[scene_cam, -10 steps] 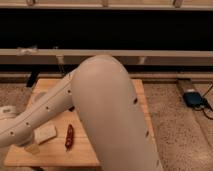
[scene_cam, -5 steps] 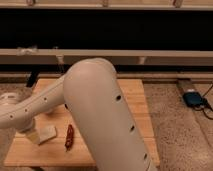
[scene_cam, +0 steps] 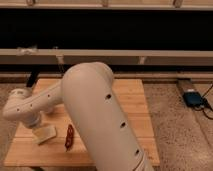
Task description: Place the white sponge in the ceramic bowl
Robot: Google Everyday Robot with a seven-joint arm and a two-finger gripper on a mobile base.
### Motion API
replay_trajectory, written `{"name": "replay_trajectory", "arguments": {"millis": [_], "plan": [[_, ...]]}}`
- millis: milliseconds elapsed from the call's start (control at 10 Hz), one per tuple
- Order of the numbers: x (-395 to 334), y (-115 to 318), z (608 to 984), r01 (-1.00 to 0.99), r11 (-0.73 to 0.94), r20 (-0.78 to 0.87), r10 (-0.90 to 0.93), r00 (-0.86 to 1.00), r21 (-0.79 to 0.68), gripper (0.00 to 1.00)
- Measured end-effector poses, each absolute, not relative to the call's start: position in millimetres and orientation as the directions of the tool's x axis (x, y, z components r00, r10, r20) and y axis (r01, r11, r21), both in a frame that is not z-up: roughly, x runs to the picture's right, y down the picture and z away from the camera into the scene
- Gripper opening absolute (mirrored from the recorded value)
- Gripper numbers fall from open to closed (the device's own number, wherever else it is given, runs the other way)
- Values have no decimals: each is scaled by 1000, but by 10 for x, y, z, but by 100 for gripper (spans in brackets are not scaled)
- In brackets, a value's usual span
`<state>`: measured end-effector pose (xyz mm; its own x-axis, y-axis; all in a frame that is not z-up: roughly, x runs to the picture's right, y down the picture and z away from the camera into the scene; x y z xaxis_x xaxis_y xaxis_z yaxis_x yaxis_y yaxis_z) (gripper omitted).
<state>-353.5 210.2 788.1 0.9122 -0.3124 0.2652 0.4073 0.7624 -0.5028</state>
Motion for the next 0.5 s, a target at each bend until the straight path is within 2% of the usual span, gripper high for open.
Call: {"name": "replay_trajectory", "arguments": {"millis": [500], "plan": [[-3301,2305,8087,401,734,247,-316,916,-548,80]]}}
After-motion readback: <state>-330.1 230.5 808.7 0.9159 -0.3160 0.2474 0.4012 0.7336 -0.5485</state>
